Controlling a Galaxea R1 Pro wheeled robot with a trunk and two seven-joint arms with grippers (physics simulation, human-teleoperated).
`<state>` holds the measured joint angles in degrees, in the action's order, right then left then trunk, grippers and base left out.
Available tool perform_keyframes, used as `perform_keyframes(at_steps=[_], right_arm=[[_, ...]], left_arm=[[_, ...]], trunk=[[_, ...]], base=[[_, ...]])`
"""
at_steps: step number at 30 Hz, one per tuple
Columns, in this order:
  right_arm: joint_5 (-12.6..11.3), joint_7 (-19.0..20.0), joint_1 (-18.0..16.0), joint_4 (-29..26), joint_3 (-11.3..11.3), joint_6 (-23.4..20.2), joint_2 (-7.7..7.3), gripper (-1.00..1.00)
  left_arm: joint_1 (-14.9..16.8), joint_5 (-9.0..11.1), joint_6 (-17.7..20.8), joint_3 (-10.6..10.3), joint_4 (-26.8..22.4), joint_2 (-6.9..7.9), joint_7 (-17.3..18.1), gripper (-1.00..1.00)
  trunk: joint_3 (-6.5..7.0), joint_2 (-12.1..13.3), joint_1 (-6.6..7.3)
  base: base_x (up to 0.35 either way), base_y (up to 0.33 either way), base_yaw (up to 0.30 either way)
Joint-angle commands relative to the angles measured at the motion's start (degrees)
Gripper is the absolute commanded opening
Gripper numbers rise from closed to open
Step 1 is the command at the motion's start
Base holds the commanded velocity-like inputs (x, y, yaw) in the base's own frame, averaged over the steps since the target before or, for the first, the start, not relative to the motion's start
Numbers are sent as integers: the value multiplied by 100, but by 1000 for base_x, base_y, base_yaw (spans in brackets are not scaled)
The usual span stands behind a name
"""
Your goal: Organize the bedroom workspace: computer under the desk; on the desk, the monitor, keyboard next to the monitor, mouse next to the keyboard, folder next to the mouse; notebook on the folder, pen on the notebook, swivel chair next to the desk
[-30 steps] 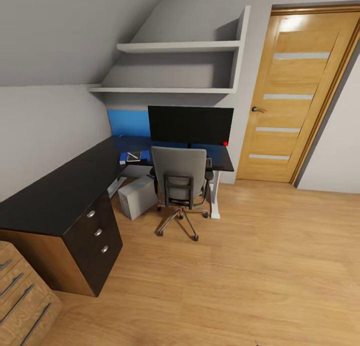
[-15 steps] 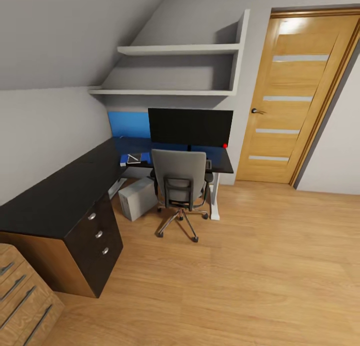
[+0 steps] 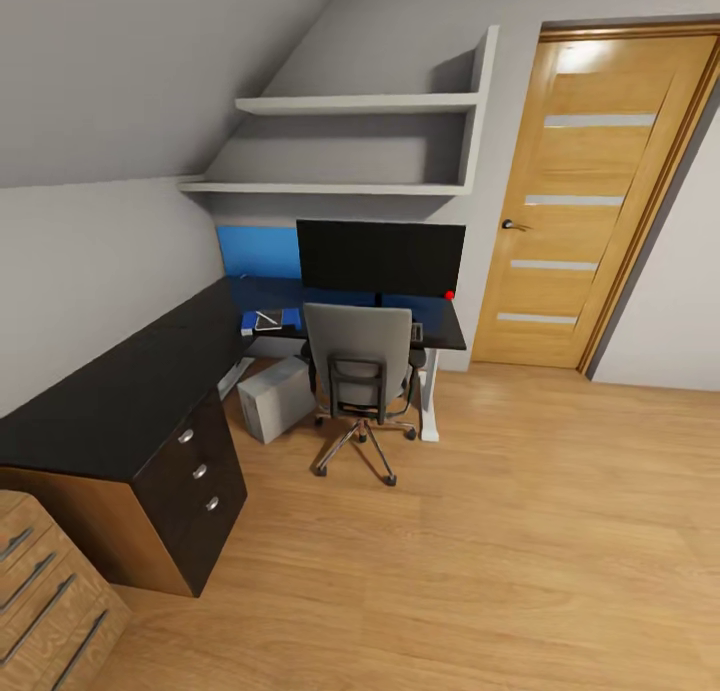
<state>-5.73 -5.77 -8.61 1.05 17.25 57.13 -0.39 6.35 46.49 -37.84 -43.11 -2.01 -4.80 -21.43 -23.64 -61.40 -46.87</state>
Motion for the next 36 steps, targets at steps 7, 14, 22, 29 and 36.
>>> perform_keyframes(at_steps=[7,14,22,29,36], right_arm=[[-52,-2,-2,14,45,14,5,100],[-51,-3,0,10,42,9,4,100],[-51,-3,-1,13,49,8,4,100],[-51,-3,0,10,43,8,4,100],[-51,-3,1,11,46,8,4,100]], left_arm=[[-9,-35,-12,-48,-1,-2,-55,100],[-11,-42,-26,-48,-1,4,-55,100],[-11,-39,-28,-48,-1,5,-60,100],[-11,-37,-20,-47,-1,6,-58,100],[-11,-30,-16,-27,-1,13,-70,100]], trunk=[[120,278,154],[246,559,308],[354,800,440],[354,800,440],[354,800,440]], base=[[0,0,0],[0,0,0],[0,0,0],[0,0,0],[0,0,0]])
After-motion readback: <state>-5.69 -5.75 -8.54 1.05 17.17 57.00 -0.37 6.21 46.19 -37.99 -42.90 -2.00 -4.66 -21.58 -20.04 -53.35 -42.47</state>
